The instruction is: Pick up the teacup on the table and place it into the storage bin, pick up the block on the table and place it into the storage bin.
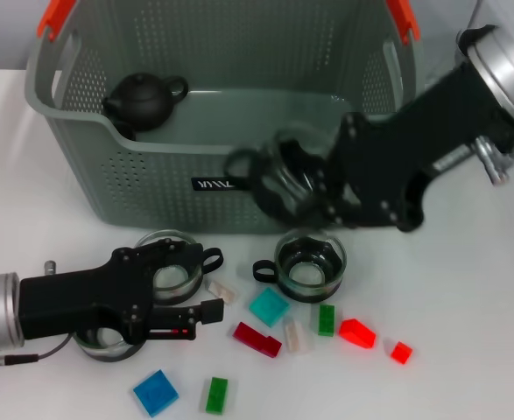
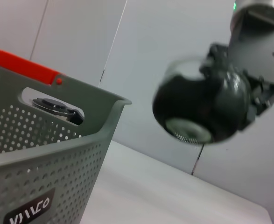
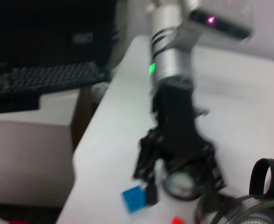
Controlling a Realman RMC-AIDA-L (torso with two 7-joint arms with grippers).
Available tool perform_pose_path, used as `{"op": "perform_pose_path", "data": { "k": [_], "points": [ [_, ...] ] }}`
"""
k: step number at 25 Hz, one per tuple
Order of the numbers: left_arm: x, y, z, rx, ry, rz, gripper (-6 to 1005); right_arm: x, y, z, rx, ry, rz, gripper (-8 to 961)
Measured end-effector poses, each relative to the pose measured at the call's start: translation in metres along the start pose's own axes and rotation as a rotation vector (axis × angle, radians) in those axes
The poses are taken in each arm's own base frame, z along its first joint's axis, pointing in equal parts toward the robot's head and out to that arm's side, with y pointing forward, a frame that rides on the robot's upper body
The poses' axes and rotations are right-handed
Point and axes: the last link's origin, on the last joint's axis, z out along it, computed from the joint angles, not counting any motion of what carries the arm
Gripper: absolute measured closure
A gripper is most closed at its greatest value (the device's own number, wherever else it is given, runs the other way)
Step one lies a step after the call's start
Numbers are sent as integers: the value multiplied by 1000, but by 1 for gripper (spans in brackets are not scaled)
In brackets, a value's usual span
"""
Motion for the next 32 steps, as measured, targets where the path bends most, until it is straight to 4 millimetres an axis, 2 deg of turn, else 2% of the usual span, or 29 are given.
{"op": "perform_pose_path", "data": {
  "k": [4, 8, 19, 23, 32],
  "points": [
    [2, 0, -2, -4, -6, 10, 67, -9, -17, -1, 81, -43, -7, 899],
    [4, -1, -1, -9, -6, 17, 67, -8, -40, 7, 184, -74, 39, 899],
    [5, -1, -2, -10, -12, 30, 67, 21, -103, 19, 437, -66, 265, 898],
    [4, -1, -2, -11, -10, 46, 66, 31, -114, 27, 506, -67, 313, 899],
    [4, 1, -3, -17, -6, 48, 66, 48, -118, 47, 539, -6, 352, 899]
  ]
}}
